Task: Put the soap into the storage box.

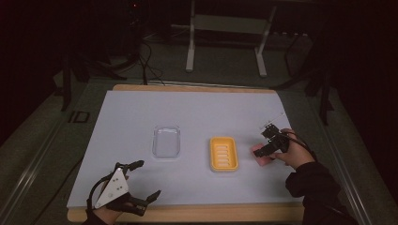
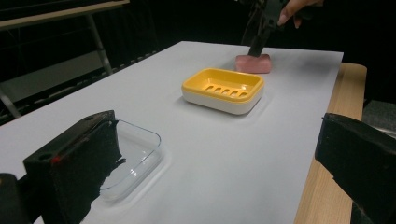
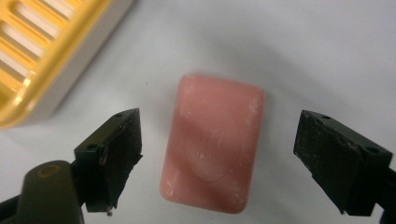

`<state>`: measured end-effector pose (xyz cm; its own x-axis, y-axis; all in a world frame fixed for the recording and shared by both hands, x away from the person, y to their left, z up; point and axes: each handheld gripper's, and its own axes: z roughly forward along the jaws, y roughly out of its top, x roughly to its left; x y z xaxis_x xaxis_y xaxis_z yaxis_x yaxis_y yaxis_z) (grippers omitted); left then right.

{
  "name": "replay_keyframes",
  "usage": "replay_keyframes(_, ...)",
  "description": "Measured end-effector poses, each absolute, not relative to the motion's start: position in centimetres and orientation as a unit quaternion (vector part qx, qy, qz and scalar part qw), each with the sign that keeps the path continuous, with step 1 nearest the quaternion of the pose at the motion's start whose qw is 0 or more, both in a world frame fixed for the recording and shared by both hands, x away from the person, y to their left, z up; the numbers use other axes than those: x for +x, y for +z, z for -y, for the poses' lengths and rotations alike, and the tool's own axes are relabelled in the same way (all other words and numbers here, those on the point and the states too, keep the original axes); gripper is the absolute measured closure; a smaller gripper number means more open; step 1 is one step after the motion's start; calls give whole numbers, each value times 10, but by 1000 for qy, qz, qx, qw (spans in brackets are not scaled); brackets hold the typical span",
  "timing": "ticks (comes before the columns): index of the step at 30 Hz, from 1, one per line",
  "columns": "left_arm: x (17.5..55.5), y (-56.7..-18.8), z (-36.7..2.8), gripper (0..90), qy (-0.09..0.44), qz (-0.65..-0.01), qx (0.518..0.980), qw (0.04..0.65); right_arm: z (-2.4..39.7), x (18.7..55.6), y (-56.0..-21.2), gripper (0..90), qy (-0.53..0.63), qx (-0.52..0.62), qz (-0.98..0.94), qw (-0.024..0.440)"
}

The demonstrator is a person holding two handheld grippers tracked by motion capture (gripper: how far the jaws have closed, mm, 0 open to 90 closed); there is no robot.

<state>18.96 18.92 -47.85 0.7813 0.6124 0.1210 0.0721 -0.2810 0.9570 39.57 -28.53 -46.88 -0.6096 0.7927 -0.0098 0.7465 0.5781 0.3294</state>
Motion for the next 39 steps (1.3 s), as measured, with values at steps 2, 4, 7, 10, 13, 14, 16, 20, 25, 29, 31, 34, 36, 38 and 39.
replay_keyframes(2, 190, -479, -189, 6, 243, -224, 763, 555, 286, 397, -473, 152, 143, 441, -883, 76)
replay_keyframes(4, 189, -479, -189, 6, 245, -224, 763, 555, 287, 398, -479, 166, 137, 447, -881, 74)
replay_keyframes(7, 189, -478, -189, 6, 246, -225, 761, 556, 288, 398, -484, 178, 135, 450, -880, 72)
replay_keyframes(10, 190, -478, -189, 6, 246, -225, 761, 556, 287, 399, -487, 183, 131, 449, -881, 70)
replay_keyframes(13, 189, -478, -189, 6, 246, -225, 761, 556, 286, 399, -492, 233, 126, 456, -878, 68)
replay_keyframes(14, 189, -478, -189, 6, 246, -225, 762, 556, 286, 399, -493, 243, 124, 458, -878, 68)
replay_keyframes(16, 189, -478, -189, 6, 247, -225, 761, 556, 286, 399, -494, 244, 121, 460, -877, 67)
replay_keyframes(20, 189, -478, -189, 6, 246, -225, 761, 556, 284, 398, -499, 320, 111, 465, -877, 59)
replay_keyframes(25, 189, -478, -189, 6, 246, -225, 762, 556, 279, 397, -501, 348, 103, 468, -875, 64)
replay_keyframes(29, 189, -478, -189, 6, 245, -223, 763, 555, 277, 395, -501, 369, 99, 489, -863, 72)
replay_keyframes(31, 189, -478, -189, 6, 245, -223, 763, 555, 276, 394, -501, 374, 97, 503, -856, 73)
replay_keyframes(34, 189, -478, -189, 6, 245, -224, 763, 555, 274, 392, -500, 375, 93, 515, -848, 80)
replay_keyframes(36, 189, -478, -189, 6, 245, -225, 762, 556, 270, 389, -499, 376, 83, 527, -841, 94)
replay_keyframes(38, 190, -479, -189, 6, 245, -224, 763, 555, 267, 386, -498, 376, 75, 530, -839, 103)
replay_keyframes(39, 190, -479, -189, 6, 245, -224, 763, 555, 266, 386, -497, 377, 79, 537, -834, 100)
